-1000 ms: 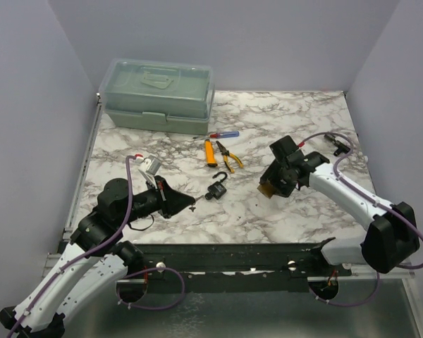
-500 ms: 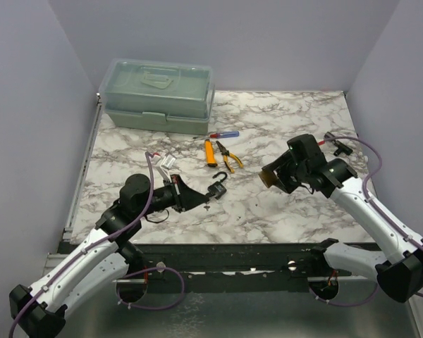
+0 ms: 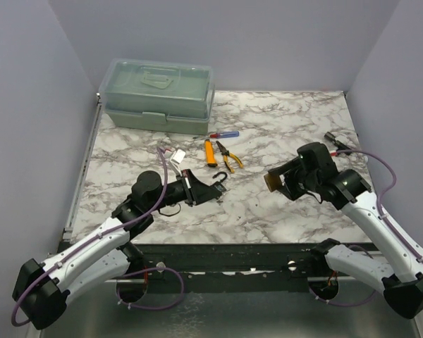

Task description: Unlock with the key

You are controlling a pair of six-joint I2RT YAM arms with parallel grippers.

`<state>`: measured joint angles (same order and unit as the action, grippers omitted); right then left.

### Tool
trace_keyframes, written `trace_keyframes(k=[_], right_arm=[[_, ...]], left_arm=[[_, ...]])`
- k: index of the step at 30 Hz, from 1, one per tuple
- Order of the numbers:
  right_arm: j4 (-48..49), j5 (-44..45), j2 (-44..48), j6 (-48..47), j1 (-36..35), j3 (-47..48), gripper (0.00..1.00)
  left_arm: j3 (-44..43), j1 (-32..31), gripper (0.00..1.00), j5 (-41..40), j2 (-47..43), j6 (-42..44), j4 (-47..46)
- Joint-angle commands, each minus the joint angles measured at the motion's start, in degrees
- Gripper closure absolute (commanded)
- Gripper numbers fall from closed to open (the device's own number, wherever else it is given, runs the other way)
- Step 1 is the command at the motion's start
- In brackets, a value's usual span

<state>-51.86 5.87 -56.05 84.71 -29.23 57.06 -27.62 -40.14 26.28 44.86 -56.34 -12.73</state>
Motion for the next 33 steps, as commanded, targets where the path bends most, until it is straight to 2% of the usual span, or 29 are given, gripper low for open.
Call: trace_keyframes(k=[1, 11, 33], right_arm=[[0.33, -0.77, 3.34, 3.62, 0.23, -0.78, 1.00], [-1.21, -2.16, 4.37, 4.13, 0.29, 0.07, 1.00], [-4.58, -2.33, 5.18, 4.59, 0.23, 1.98, 1.00]], left_arm=[[-0.05, -2.75, 1.00, -3.12, 3.52, -1.37, -7.06], [-3.67, -8.44, 1.00, -7.31, 13.70, -1.68, -14.48], [-10.78, -12.66, 1.00, -8.44, 27.10, -1.68, -20.50]])
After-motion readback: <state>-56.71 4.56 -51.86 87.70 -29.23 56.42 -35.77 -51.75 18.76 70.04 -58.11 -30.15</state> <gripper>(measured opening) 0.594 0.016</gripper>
